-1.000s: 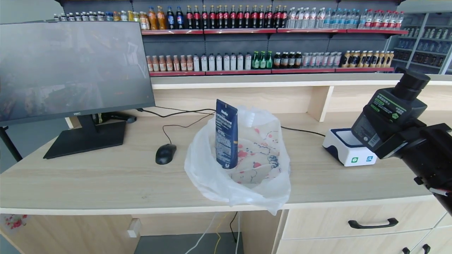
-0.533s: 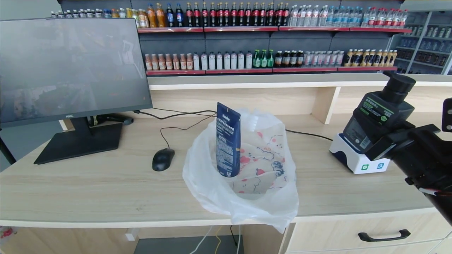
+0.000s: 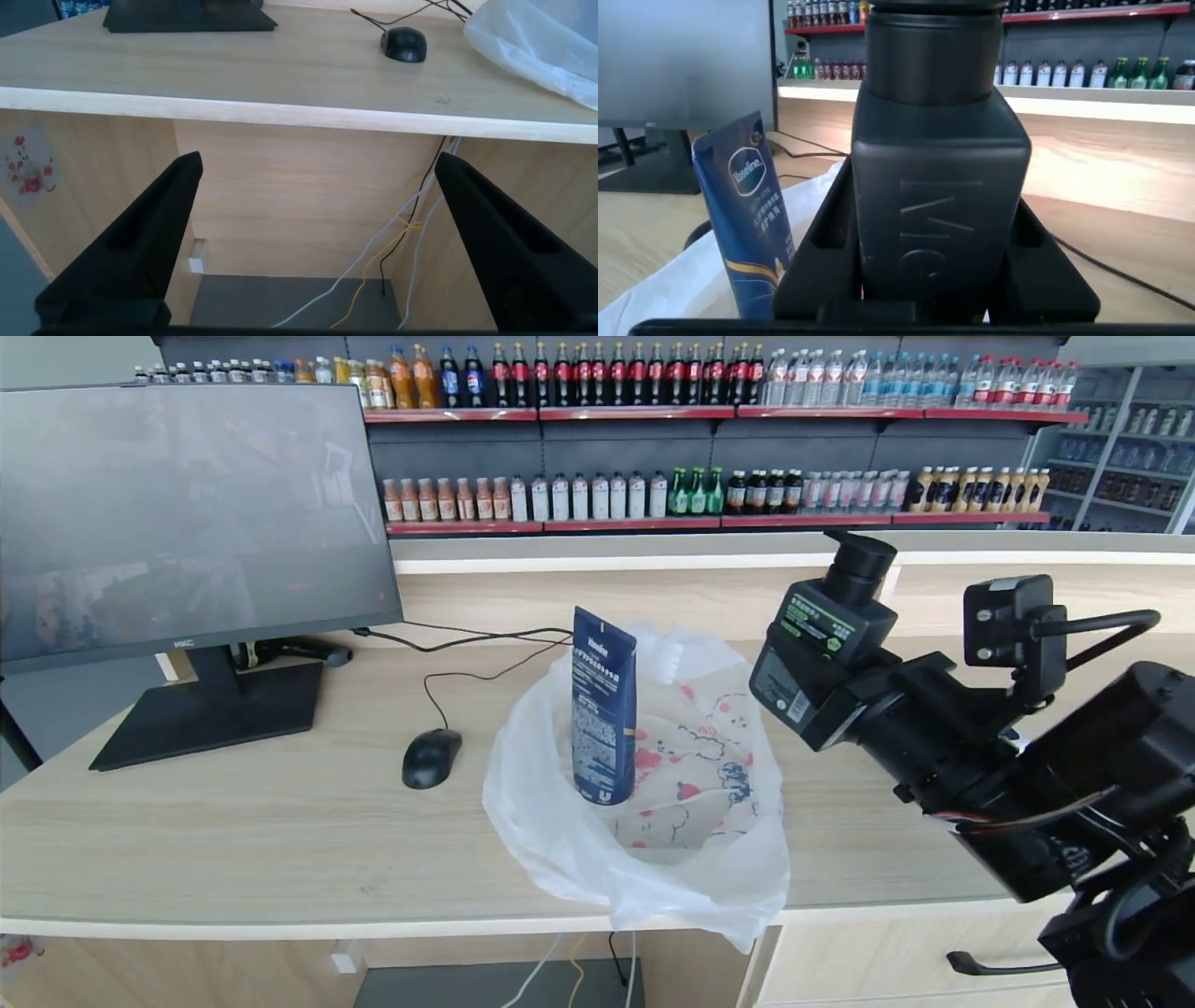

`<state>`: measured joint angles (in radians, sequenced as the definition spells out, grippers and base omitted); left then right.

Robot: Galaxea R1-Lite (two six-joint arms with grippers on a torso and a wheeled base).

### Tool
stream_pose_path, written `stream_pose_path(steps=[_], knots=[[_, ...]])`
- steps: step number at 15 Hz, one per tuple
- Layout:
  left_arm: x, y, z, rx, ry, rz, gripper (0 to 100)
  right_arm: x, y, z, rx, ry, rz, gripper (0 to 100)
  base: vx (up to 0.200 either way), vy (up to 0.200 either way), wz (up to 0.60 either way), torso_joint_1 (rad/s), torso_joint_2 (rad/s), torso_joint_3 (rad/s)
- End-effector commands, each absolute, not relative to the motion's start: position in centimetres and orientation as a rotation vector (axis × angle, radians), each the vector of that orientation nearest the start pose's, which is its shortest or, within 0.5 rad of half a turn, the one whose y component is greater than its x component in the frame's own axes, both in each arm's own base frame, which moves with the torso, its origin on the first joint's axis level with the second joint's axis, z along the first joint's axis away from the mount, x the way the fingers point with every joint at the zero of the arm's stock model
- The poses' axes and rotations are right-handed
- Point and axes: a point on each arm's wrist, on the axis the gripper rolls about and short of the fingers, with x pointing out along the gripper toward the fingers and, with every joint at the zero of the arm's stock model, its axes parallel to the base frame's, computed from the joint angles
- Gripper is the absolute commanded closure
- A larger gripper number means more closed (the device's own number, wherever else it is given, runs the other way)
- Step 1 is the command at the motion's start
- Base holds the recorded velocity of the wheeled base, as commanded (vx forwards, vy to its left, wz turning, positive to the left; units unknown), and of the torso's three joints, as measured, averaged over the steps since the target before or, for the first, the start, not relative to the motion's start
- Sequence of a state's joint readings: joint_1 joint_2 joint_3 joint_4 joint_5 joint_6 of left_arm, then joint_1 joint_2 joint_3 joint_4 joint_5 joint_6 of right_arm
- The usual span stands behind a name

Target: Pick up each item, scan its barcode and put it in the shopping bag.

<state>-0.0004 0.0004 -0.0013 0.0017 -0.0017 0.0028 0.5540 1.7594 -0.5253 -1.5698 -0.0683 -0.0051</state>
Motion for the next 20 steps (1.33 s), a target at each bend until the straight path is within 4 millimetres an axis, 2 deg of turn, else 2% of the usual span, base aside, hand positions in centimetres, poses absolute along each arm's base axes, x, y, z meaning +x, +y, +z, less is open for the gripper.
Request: stream_pose_path(steps=[1, 8, 13, 20], knots=[[-2.3, 0.0, 7.6, 0.003, 0.0, -0.002, 0, 25.5, 17.5, 16.1, 0.091, -0.24, 0.535, 100, 0.0, 0.0, 0.0, 0.0, 0.0, 0.0], [-2.3, 0.0, 7.5, 0.003, 0.002, -0.002, 0, 27.9, 19.5, 13.1, 0.075, -0.179, 0.544, 100, 0.0, 0.0, 0.0, 0.0, 0.0, 0.0], [-2.3, 0.0, 7.5, 0.003, 0.002, -0.002, 0, 28.5, 19.8, 11.9, 0.07, -0.148, 0.543, 100, 0.0, 0.0, 0.0, 0.0, 0.0, 0.0], [-2.3, 0.0, 7.5, 0.003, 0.002, -0.002, 0, 29.0, 20.2, 9.1, 0.043, -0.067, 0.543, 100, 0.0, 0.0, 0.0, 0.0, 0.0, 0.0]])
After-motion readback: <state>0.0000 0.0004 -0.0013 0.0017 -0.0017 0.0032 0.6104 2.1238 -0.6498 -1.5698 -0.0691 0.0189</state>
